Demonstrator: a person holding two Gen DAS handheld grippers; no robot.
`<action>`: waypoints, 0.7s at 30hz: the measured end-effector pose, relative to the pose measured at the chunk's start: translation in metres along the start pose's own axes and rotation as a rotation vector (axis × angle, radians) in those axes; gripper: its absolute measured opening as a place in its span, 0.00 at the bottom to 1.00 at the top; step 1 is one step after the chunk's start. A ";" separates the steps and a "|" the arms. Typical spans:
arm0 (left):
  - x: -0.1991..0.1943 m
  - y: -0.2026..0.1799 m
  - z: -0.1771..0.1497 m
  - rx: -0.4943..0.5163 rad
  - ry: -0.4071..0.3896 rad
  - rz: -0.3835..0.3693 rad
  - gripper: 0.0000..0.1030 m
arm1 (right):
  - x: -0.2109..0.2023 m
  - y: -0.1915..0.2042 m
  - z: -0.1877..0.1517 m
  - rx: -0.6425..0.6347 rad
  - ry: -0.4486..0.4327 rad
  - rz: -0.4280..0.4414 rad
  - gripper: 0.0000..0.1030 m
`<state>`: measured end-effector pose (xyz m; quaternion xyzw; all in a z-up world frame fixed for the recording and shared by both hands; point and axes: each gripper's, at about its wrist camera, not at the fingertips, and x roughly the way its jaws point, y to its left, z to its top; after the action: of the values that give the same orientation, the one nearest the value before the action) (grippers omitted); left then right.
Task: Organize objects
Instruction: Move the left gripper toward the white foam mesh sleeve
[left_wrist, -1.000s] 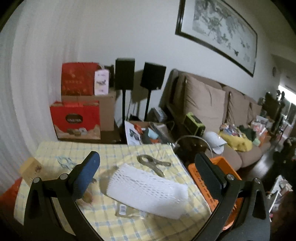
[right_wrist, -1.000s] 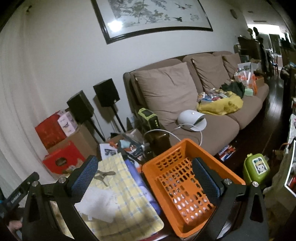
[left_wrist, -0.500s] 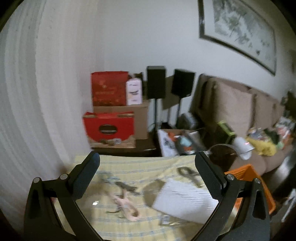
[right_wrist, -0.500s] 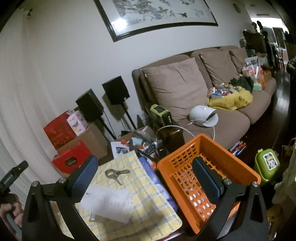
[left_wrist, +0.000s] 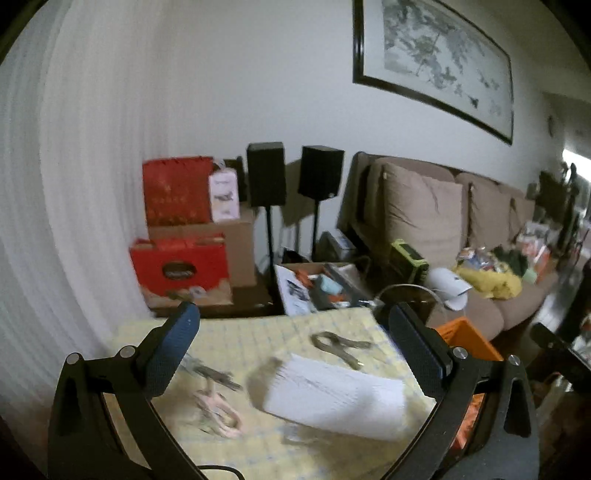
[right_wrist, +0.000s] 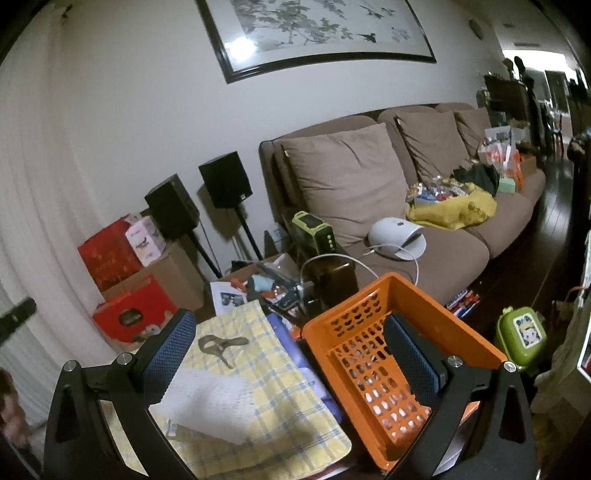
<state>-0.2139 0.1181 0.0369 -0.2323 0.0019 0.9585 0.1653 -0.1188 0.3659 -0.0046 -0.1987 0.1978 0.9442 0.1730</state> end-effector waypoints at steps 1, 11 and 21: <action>0.000 -0.006 -0.003 0.013 0.001 -0.010 1.00 | -0.002 0.002 0.000 0.002 0.000 0.010 0.99; -0.011 -0.009 -0.013 0.085 0.049 -0.153 1.00 | -0.042 0.020 0.009 -0.023 -0.061 0.046 0.99; -0.001 0.006 -0.012 0.054 0.040 -0.083 1.00 | -0.032 0.031 0.004 -0.052 -0.031 0.049 0.99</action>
<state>-0.2097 0.1112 0.0257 -0.2468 0.0217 0.9456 0.2110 -0.1052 0.3328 0.0229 -0.1837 0.1754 0.9559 0.1477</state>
